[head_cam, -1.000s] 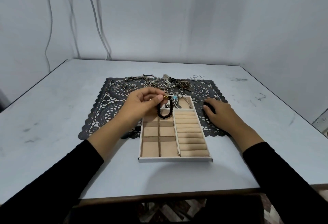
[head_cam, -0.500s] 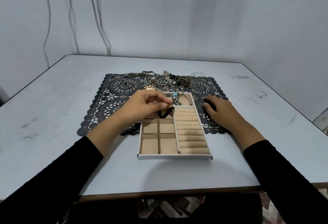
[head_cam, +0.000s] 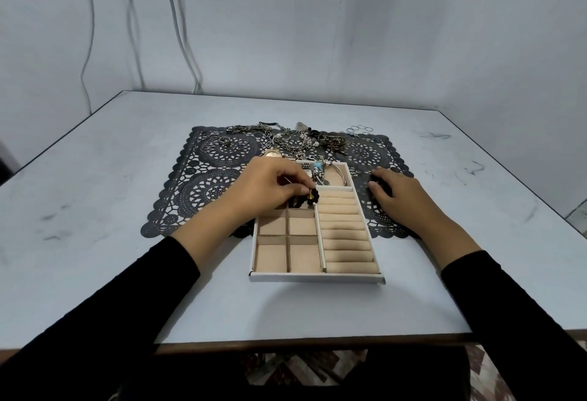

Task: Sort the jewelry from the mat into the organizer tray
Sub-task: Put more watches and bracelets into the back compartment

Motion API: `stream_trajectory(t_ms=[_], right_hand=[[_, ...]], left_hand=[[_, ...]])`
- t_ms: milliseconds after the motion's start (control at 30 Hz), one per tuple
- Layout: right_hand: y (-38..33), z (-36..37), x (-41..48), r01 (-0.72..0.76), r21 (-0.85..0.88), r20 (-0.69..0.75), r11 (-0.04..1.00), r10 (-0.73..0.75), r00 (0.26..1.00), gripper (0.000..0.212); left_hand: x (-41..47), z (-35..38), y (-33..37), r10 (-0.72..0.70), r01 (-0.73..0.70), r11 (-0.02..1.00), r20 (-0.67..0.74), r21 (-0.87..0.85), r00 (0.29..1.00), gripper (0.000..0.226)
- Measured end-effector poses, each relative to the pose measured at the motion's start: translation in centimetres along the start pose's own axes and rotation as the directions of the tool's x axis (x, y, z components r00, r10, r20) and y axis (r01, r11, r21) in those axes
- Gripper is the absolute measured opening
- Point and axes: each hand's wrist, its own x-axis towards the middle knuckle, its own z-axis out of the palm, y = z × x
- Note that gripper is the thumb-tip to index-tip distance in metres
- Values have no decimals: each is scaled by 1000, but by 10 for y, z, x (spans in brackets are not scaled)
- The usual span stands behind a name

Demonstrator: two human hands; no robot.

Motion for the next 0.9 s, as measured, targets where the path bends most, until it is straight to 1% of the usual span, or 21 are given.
stream_trajectory(t_ms=[200,333,500,600,800,900], right_hand=[[4,-2,0,-10,36,5,999,10,1000,39],[10,-7,-3,-3,106,40,994,-2,999,41],[13,-10,-3,22,143,91,990,-36,995,43],[15,-9,-2,40,132,87,990,-52,995,43],[17,-6,0,47,137,80,989,-58,995,42],[17,-6,-1,39,149,80,988,-51,996,42]], left_hand=[[0,1,-2,115,-116,988,17,99,993,11],[-1,-2,-1,60,-65,988,42,139,997,12],[-3,-6,5,3,-12,995,84,103,996,14],[-4,-5,7,14,-22,997,100,76,995,15],[-4,-5,4,43,-60,989,122,138,992,15],[-2,-6,3,29,-50,985,126,167,992,12]])
